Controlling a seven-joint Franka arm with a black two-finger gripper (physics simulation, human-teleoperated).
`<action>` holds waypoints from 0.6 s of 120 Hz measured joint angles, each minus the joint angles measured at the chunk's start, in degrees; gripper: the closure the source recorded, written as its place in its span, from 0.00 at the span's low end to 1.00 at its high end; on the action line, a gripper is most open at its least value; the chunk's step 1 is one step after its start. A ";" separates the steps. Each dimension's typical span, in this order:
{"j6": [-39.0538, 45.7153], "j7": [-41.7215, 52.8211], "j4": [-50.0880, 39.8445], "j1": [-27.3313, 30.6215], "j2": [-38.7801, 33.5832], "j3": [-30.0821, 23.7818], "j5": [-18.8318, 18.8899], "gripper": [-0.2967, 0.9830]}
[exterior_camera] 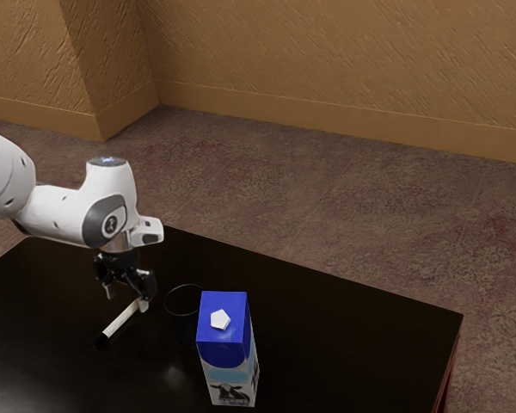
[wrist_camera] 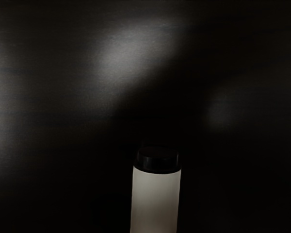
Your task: Put the marker into the pen holder.
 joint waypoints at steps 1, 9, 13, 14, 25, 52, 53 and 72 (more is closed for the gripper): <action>0.05 -0.01 0.01 0.00 0.04 -0.04 -0.03 0.26; 0.48 -0.12 -0.03 -0.04 0.37 -0.19 -0.21 0.28; 0.66 -0.17 -0.02 -0.06 0.49 -0.22 -0.31 0.30; 0.70 -0.18 -0.01 -0.06 0.51 -0.22 -0.33 0.31; 1.15 -0.27 0.03 -0.06 0.65 -0.29 -0.48 0.39; 2.21 -0.44 0.19 -0.12 1.24 -1.15 -0.59 0.54; 2.24 -0.44 0.20 -0.12 1.25 -1.16 -0.59 0.54; 2.77 -0.51 0.22 -0.13 1.28 -1.46 -0.56 0.65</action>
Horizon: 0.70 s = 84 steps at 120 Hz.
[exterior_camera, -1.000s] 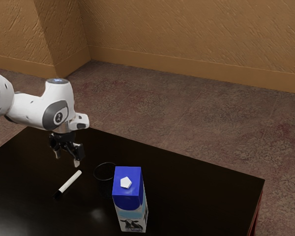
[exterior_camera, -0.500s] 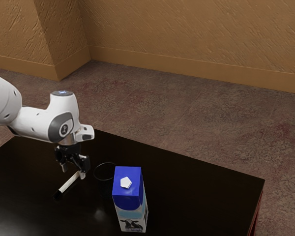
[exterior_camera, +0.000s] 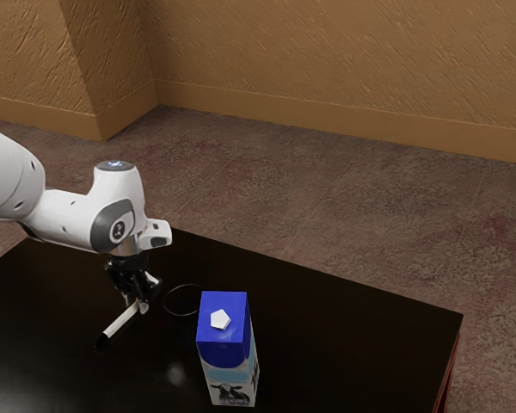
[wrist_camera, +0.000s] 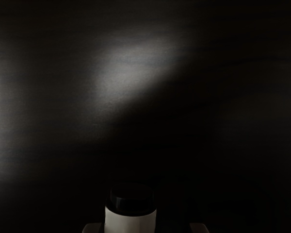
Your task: Put the marker into the pen holder.
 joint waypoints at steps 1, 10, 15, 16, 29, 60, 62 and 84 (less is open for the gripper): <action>0.02 0.00 -0.01 0.00 -0.01 0.00 0.00 0.66; 0.19 -0.03 -0.04 0.01 -0.03 -0.01 0.02 0.70; 0.26 -0.04 -0.06 0.02 -0.02 -0.02 0.02 0.72; 0.27 -0.05 -0.07 0.02 -0.02 -0.02 0.02 0.72; 0.40 -0.19 -0.08 0.01 -0.02 -0.01 0.14 0.76; 0.59 -0.94 -0.03 0.02 0.26 0.01 0.58 0.79; 0.60 -1.00 -0.01 0.02 0.32 0.01 0.61 0.79; 0.54 -1.53 0.18 0.00 0.68 0.01 0.82 0.79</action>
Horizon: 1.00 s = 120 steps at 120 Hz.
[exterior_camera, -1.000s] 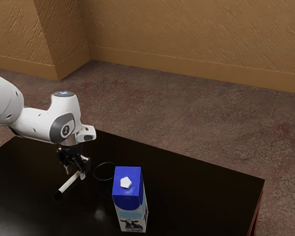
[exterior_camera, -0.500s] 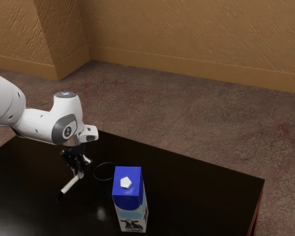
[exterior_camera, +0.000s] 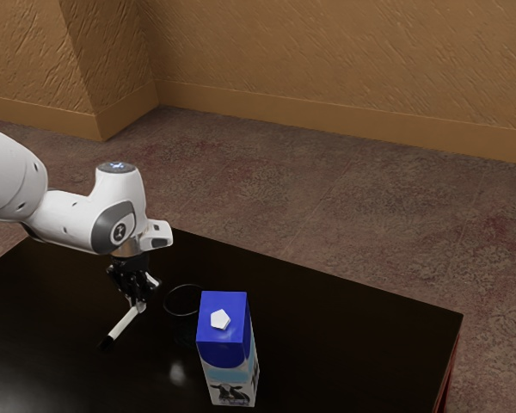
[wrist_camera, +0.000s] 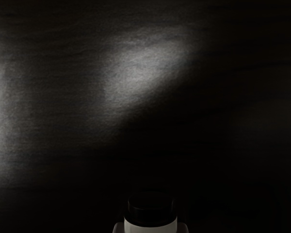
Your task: Put the marker into the pen holder.
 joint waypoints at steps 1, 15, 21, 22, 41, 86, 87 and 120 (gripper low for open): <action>-0.01 -0.02 0.00 -0.01 -0.01 0.00 0.00 0.79; -0.17 -0.37 0.00 -0.02 -0.35 0.03 0.20 0.81; -0.23 -0.57 0.05 -0.01 -0.65 0.07 0.40 0.81; -0.24 -0.60 0.07 -0.01 -0.70 0.07 0.44 0.82; -2.49 -1.26 0.55 -0.09 -6.76 0.23 1.55 0.83; -14.20 -2.49 9.73 0.44 -14.85 0.05 7.03 0.84; -14.35 -2.51 9.87 0.52 -14.83 -0.02 7.09 0.84; -16.98 -3.21 12.73 4.85 -14.13 -5.82 7.17 0.83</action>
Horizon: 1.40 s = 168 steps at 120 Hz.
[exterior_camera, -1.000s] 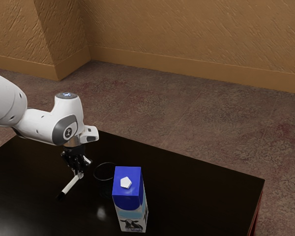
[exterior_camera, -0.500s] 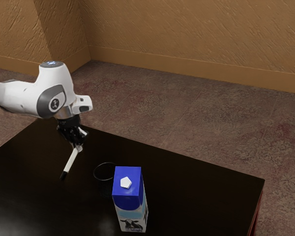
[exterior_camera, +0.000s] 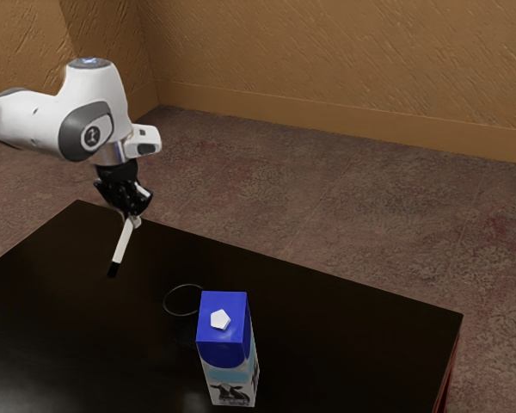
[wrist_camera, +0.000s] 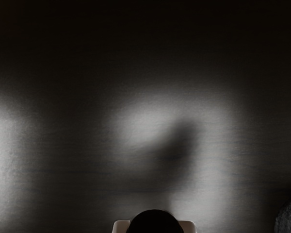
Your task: Put the marker into the pen holder.
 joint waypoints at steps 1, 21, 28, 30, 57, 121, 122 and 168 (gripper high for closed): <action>-0.04 -0.04 0.05 0.09 0.05 -0.25 -0.02 0.83; -0.47 -0.78 3.01 -4.16 2.85 -4.99 -0.50 0.82; -0.51 -1.08 3.40 -8.70 3.38 -5.75 -0.73 0.81; -0.52 -1.17 3.45 -9.80 3.50 -5.85 -0.81 0.81; -0.61 -2.02 3.58 -9.63 3.83 -6.01 -1.43 0.80; 7.53 -0.90 2.94 -9.50 3.35 -3.61 -6.04 0.78; 7.69 -0.81 2.82 -9.46 3.31 -3.58 -6.22 0.78; 10.31 1.92 -6.04 -10.19 -2.18 -1.93 -8.91 0.78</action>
